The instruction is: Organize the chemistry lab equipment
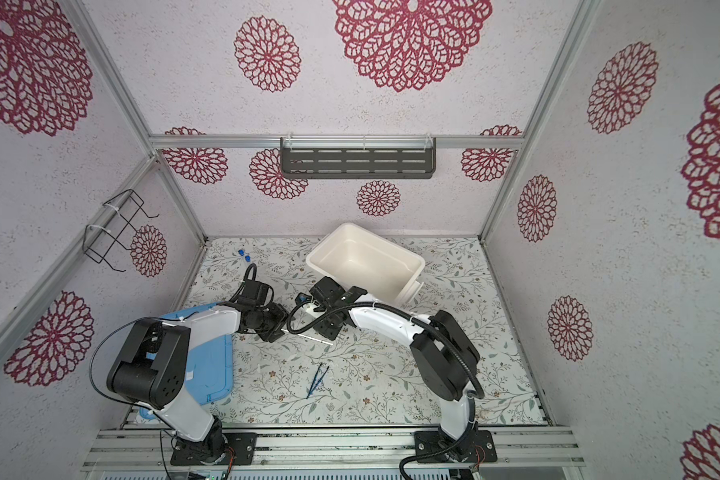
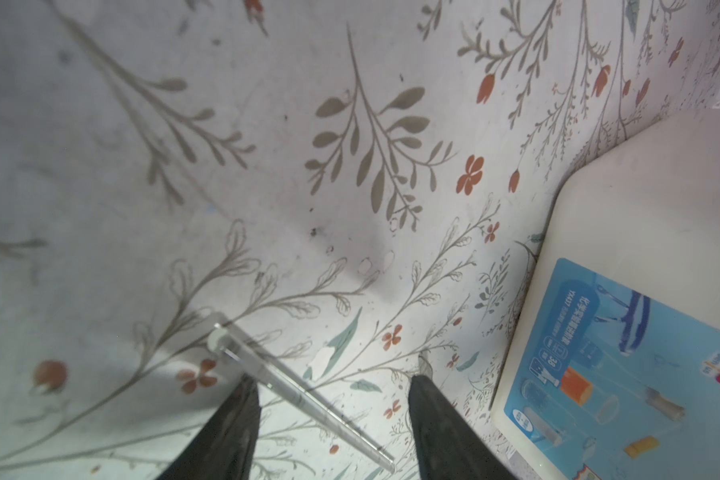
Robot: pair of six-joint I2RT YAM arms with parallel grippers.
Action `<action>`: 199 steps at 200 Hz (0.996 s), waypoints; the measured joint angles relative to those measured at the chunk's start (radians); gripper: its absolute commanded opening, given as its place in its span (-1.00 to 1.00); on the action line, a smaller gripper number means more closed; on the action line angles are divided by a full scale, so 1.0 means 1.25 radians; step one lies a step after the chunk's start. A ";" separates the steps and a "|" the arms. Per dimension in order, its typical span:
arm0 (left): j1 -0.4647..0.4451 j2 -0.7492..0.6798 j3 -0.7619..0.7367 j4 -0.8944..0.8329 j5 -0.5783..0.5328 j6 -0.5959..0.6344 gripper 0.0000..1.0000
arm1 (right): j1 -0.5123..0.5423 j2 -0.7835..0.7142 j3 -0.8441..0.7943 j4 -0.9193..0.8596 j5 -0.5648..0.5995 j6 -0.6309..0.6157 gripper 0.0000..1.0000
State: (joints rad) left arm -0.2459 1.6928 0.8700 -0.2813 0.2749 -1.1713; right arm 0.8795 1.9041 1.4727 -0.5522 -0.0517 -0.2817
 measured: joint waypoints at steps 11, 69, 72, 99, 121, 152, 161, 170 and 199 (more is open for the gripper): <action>0.000 0.001 0.000 0.002 -0.002 0.000 0.11 | 0.001 0.022 0.017 -0.008 -0.016 -0.009 -0.09; 0.000 0.001 -0.005 0.011 -0.003 0.000 0.09 | 0.014 0.064 0.031 -0.062 -0.034 -0.011 -0.16; 0.000 0.001 -0.005 0.011 -0.003 0.000 0.09 | 0.015 0.066 0.031 -0.066 -0.031 -0.011 -0.16; 0.000 0.001 -0.005 0.011 -0.003 0.000 0.10 | 0.018 0.089 0.031 -0.089 -0.021 -0.012 -0.26; 0.000 0.001 -0.005 0.011 -0.003 0.000 0.10 | 0.016 0.108 0.031 -0.102 -0.017 -0.011 -0.31; 0.000 0.001 -0.005 0.012 -0.003 0.000 0.10 | 0.016 0.126 0.032 -0.109 -0.012 -0.012 -0.37; 0.000 0.001 -0.005 0.012 -0.003 0.000 0.10 | 0.016 0.133 0.034 -0.113 -0.007 -0.015 -0.41; 0.000 0.001 -0.005 0.013 -0.003 0.000 0.10 | 0.016 0.139 0.041 -0.120 -0.004 -0.017 -0.53; 0.000 0.001 -0.005 0.013 -0.004 0.000 0.10 | 0.019 0.157 0.070 -0.143 0.003 -0.034 -0.77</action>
State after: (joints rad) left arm -0.2459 1.6943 0.8631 -0.2649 0.2703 -1.1717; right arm 0.9028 2.1006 1.5604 -0.7307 -0.0479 -0.3241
